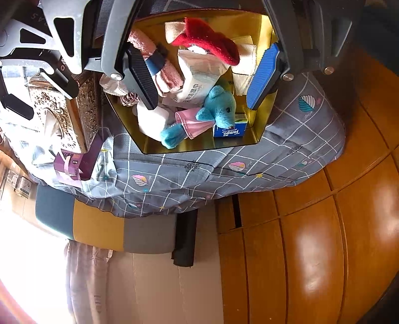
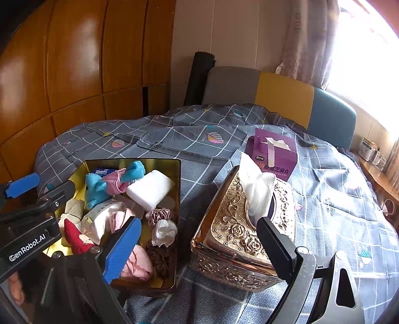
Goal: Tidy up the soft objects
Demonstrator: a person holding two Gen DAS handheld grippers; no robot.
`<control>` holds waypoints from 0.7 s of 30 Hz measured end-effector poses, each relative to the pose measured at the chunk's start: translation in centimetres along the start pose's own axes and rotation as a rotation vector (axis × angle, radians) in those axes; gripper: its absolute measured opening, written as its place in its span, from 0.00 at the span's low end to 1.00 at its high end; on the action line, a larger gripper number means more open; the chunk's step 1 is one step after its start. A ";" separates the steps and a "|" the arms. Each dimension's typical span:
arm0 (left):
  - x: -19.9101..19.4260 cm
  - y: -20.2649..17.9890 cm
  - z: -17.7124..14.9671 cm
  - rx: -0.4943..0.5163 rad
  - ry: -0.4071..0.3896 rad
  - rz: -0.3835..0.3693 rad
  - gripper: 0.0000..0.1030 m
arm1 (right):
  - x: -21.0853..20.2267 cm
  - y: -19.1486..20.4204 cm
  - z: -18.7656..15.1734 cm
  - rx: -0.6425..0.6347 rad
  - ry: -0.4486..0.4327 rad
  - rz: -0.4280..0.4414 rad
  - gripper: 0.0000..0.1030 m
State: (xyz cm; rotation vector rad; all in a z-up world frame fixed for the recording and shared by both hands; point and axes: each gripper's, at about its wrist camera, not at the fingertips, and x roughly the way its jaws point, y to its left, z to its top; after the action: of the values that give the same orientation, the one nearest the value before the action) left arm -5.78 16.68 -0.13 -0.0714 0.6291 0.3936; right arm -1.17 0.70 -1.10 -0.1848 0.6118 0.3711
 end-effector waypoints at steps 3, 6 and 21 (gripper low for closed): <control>0.0 0.0 -0.1 -0.001 -0.001 0.004 0.72 | 0.0 0.1 0.0 -0.001 0.001 0.002 0.92; -0.1 0.0 -0.1 0.000 -0.006 0.007 0.72 | 0.0 0.1 -0.1 -0.002 0.004 0.002 0.92; -0.3 0.1 -0.3 0.000 -0.019 0.019 0.72 | 0.2 0.4 -0.2 -0.006 0.010 0.002 0.92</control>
State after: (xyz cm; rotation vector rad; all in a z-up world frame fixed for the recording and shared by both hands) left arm -6.23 16.66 -0.16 -0.0614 0.6117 0.4121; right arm -1.31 1.02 -1.40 -0.1913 0.6208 0.3744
